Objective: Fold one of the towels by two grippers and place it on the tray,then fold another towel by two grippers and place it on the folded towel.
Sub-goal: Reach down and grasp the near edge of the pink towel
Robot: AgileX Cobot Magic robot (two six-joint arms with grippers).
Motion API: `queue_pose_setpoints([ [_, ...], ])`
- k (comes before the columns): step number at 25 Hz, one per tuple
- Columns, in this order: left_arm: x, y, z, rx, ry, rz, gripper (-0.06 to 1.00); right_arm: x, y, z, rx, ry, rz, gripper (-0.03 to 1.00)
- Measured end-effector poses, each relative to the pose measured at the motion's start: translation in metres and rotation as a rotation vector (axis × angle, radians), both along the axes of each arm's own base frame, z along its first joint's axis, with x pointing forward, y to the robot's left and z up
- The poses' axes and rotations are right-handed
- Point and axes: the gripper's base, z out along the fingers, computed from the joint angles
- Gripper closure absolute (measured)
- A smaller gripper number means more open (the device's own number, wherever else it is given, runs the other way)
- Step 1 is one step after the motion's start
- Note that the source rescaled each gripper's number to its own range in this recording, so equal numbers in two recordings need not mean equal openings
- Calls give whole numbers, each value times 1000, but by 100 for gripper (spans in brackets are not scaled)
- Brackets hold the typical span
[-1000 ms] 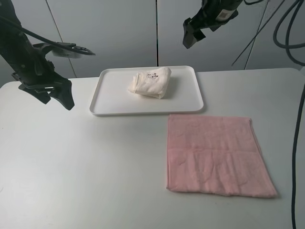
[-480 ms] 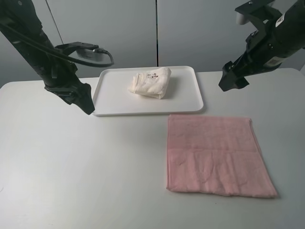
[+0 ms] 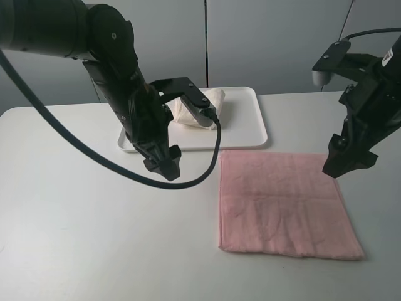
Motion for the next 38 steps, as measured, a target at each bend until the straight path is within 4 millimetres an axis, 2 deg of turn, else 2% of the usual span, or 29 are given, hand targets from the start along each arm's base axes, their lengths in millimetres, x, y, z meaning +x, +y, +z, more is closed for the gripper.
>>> queue_pose_setpoints([
  [3,-9,-13,-1,18,-35,-69,-5,-3,3,0,24,27,94,-3],
  [6,-17,-25,-12,45,-26,-118,-5,-8,7,-2,66,52,169,-3],
  [10,-32,-43,-32,84,19,-183,-5,-25,6,-23,90,131,285,-3],
  [16,-62,-69,-46,115,43,-298,-5,-55,-2,-62,87,206,384,-3],
  [23,-86,-89,-60,128,36,-395,-5,-67,-1,-82,91,165,422,-3],
  [29,-98,-99,-60,126,3,-454,-5,-83,7,-96,57,153,504,-3],
  [34,-98,-100,-59,119,-9,-457,-5,-97,2,-111,36,143,485,-3],
  [38,-99,-101,-64,124,-8,-463,-6,-100,0,-114,27,129,464,-3],
])
